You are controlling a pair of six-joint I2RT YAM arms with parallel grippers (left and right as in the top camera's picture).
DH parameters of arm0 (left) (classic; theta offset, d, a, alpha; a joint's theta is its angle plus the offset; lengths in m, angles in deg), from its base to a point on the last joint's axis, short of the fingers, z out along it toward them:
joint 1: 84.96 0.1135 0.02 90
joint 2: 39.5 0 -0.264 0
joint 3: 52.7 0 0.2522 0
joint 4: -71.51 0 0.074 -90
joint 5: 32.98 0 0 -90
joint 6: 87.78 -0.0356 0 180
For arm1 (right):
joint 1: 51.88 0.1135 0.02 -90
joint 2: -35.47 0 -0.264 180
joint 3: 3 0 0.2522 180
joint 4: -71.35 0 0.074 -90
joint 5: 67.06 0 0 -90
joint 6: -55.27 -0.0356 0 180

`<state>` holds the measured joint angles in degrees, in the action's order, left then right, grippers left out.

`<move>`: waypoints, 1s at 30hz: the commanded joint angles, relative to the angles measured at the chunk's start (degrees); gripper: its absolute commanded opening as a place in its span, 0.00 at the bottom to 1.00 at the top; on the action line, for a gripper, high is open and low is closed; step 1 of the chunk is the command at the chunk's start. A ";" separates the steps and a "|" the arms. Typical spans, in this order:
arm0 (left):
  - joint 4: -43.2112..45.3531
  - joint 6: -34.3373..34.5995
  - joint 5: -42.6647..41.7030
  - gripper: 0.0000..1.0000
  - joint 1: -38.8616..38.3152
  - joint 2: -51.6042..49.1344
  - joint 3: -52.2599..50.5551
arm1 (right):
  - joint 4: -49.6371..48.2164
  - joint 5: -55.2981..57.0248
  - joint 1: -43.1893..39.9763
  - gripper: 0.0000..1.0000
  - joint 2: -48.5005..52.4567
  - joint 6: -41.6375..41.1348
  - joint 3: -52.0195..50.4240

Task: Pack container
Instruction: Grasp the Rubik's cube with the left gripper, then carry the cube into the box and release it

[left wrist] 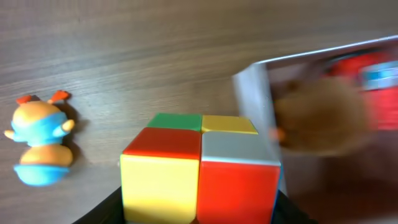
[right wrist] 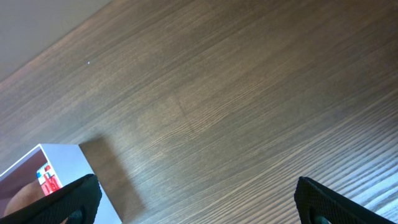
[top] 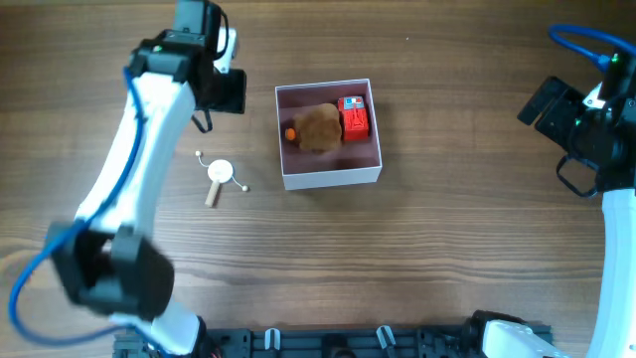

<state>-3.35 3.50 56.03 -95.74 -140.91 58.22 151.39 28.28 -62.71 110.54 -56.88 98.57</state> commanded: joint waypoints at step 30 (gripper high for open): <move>7.80 36.96 -1.68 0.44 -29.99 -19.08 1.09 | -0.02 -0.50 -0.07 1.00 0.59 1.01 0.68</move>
<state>4.12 38.67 53.47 -125.16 -159.03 58.79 151.39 28.28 -62.71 110.54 -56.88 98.57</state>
